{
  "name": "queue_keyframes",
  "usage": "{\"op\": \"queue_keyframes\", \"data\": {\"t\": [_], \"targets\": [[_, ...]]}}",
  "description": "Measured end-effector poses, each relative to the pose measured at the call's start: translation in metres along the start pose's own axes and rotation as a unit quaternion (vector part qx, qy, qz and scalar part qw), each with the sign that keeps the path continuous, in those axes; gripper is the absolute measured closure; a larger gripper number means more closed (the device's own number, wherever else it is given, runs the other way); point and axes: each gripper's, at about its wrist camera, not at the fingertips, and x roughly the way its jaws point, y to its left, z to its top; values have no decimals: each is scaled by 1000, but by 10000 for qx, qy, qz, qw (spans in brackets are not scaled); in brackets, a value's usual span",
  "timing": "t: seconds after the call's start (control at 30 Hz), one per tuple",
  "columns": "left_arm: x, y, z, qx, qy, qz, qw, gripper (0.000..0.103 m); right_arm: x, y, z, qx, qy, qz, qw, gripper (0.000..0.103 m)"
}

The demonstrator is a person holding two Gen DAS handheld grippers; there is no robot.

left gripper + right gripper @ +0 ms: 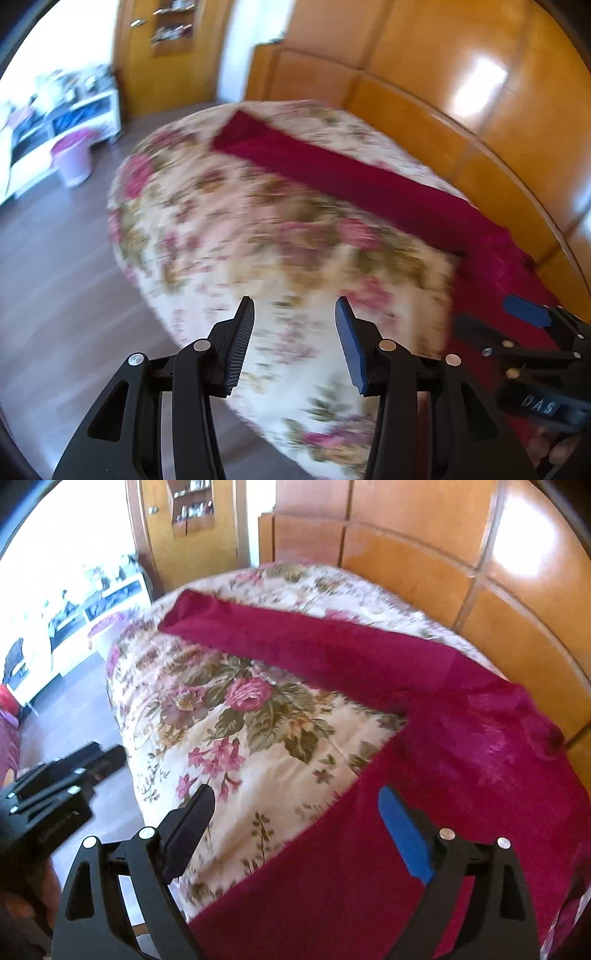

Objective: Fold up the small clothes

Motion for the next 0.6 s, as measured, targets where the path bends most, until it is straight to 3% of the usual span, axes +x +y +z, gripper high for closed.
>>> {"op": "queue_keyframes", "data": {"t": [0.13,0.2,0.37,0.47,0.6], "targets": [[-7,-52,-13,766,-145,-223,9967,58,-30,-18,-29,322,-150,-121,9993,13],[-7,-65,-20,836,-148,-158,9963,58,-37,-21,-40,337,-82,-272,9990,15],[-11,-48,-45,363,179,-327,9986,58,-48,-17,-64,258,-192,-400,9987,7],[-16,-28,-51,389,125,10,9992,58,-54,-17,-72,207,-274,-535,9980,4],[-16,-5,-50,133,137,251,9995,48,-58,-35,-76,698,-213,-540,9959,4]]}}
